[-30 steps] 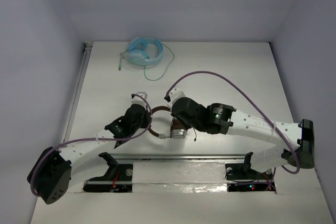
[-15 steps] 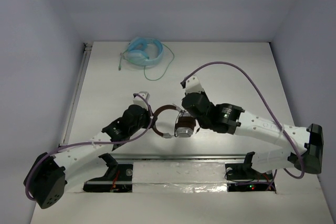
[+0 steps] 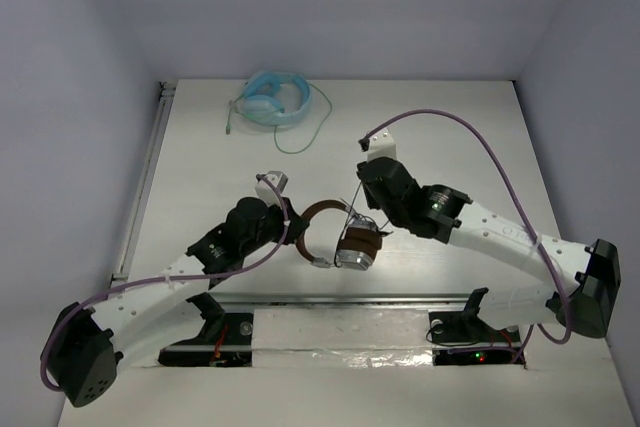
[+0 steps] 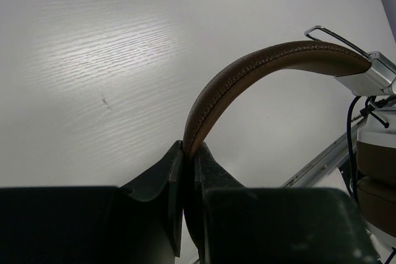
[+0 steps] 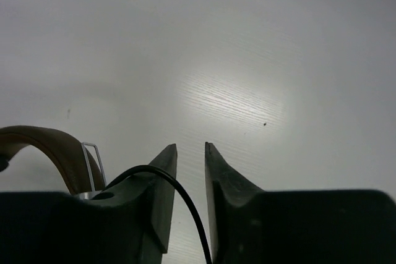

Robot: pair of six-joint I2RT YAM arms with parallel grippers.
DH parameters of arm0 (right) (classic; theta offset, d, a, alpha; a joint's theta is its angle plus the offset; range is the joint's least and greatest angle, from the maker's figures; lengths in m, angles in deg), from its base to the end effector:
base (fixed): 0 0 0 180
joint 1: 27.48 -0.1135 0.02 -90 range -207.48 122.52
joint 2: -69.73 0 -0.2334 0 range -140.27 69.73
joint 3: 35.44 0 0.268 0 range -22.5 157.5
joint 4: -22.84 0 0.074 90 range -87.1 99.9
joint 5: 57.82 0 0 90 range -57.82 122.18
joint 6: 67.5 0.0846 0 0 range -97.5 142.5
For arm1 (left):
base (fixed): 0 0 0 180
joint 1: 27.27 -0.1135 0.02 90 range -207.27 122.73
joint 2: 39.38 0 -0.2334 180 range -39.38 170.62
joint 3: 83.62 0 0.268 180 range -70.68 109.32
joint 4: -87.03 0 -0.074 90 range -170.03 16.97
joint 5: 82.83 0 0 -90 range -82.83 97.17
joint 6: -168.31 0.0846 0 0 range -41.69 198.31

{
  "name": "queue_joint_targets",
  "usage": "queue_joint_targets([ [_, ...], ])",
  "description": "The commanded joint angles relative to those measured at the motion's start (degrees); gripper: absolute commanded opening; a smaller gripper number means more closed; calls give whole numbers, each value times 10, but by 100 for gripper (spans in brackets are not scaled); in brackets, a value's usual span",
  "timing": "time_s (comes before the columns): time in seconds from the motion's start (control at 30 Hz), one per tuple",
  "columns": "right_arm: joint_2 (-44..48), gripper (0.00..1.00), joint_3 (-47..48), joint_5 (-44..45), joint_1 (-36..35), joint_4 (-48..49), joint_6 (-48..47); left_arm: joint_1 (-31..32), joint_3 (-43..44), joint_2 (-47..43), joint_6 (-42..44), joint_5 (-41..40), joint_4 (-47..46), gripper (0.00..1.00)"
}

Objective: Wrap the headphones

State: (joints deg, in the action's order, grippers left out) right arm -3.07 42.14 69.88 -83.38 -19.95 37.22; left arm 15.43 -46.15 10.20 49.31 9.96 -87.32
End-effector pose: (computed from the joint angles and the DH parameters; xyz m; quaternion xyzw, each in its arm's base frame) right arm 0.2273 0.2435 0.2720 -0.1666 0.8461 0.0028 0.5063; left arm 0.2042 -0.1940 0.1866 0.1106 0.8001 -0.3611 0.4661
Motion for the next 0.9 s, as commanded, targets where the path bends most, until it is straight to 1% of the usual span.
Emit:
queue_joint_targets([
  [0.0, 24, 34, -13, -40, 22, 41, 31, 5, 35, -26, -1, 47, -23, 0],
  [0.07, 34, 41, -33, -75, 39, 67, 38, 5, 44, -41, -3, 52, -19, 0],
  [0.17, 39, 45, -54, -112, 47, 94, 46, 5, 66, -52, 0, 55, -7, 0],
  [0.27, 48, 46, -91, -182, 71, 158, 51, 5, 94, -61, 0, 43, 15, 0],
  [0.3, 53, 46, -120, -231, 76, 183, 51, 5, 98, -64, 0, 38, 19, 0],
  [0.33, 61, 46, -135, -252, 88, 228, 56, 5, 102, -74, -3, 26, 22, 0],
  [0.4, 68, 46, -160, -302, 94, 267, 66, 5, 111, -84, -5, 19, 24, 0],
  [0.43, 72, 46, -186, -318, 100, 310, 73, 5, 114, -87, -10, 11, 25, 0],
  [0.5, 80, 50, -205, -356, 106, 342, 84, 5, 126, -86, -13, 6, 25, 0],
  [0.57, 87, 52, -228, -371, 106, 382, 91, 5, 139, -82, -19, -5, 25, 0],
  [0.7, 106, 53, -269, -410, 112, 449, 97, 5, 160, -80, -29, -23, 23, 0],
  [0.73, 109, 53, -277, -414, 113, 474, 98, 5, 164, -76, -33, -47, 25, 0],
  [0.87, 121, 46, -309, -420, 113, 515, 113, 5, 191, -63, -43, -56, 36, 0],
])
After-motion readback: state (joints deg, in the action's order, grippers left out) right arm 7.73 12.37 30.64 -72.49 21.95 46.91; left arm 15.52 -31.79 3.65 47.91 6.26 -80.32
